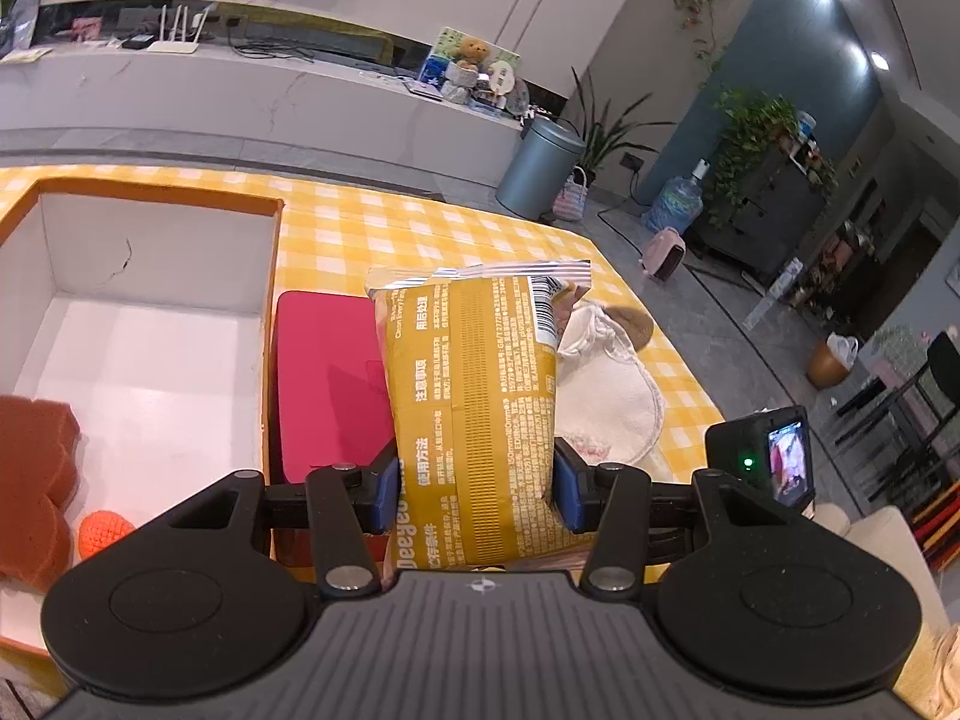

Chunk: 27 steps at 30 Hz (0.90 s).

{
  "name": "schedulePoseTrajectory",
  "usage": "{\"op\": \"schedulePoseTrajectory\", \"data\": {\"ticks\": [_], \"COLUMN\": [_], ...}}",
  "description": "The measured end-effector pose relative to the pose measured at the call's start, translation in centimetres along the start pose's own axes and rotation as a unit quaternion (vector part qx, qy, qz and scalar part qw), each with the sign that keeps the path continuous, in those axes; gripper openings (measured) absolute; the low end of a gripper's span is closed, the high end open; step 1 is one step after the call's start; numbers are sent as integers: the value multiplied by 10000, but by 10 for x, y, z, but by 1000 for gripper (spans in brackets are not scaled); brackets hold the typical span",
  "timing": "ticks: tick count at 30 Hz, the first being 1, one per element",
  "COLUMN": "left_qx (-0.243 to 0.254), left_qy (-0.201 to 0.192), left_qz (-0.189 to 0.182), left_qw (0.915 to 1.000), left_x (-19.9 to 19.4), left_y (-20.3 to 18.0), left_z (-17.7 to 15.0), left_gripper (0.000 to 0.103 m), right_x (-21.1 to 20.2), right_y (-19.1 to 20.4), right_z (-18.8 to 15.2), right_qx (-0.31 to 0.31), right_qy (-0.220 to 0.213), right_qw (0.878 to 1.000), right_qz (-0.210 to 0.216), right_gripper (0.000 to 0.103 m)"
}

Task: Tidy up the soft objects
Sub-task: 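Lift the packet toward the white box with the left tool while the right tool nears the pink pouch, then carry the pink crocheted pouch into the white box with the right tool while the left tool holds the packet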

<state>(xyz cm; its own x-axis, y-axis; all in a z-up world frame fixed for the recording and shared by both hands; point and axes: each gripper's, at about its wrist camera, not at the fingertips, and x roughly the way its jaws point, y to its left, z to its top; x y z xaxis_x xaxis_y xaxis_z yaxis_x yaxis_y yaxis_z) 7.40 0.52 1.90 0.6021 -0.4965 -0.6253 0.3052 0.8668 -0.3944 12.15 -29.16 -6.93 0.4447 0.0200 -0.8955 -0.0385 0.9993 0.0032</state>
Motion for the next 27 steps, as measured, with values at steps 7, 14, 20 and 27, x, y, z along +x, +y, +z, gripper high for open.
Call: {"op": "schedulePoseTrajectory", "data": {"ticks": [7, 14, 20, 27], "left_qx": [15, -34, -133, -314], "left_qy": [-74, -142, -445, -854], "left_qz": [-52, 112, 112, 665], "left_qw": [10000, 9998, 9989, 9936], "left_x": [-6, -9, -29, -59], "left_y": [1, 5, 10, 31], "left_z": [1, 0, 3, 8], "left_gripper": [56, 56, 56, 56], "right_x": [-6, -33, -56, -102], "right_y": [0, -3, -3, -7], "right_z": [0, -9, -4, 0], "right_qx": [46, -60, 59, 282], "right_qy": [-242, -476, -787, -1329], "right_qw": [9996, 9971, 9925, 9823], "right_qz": [97, 596, 932, 1292], "right_gripper": [50, 45, 45, 45]}}
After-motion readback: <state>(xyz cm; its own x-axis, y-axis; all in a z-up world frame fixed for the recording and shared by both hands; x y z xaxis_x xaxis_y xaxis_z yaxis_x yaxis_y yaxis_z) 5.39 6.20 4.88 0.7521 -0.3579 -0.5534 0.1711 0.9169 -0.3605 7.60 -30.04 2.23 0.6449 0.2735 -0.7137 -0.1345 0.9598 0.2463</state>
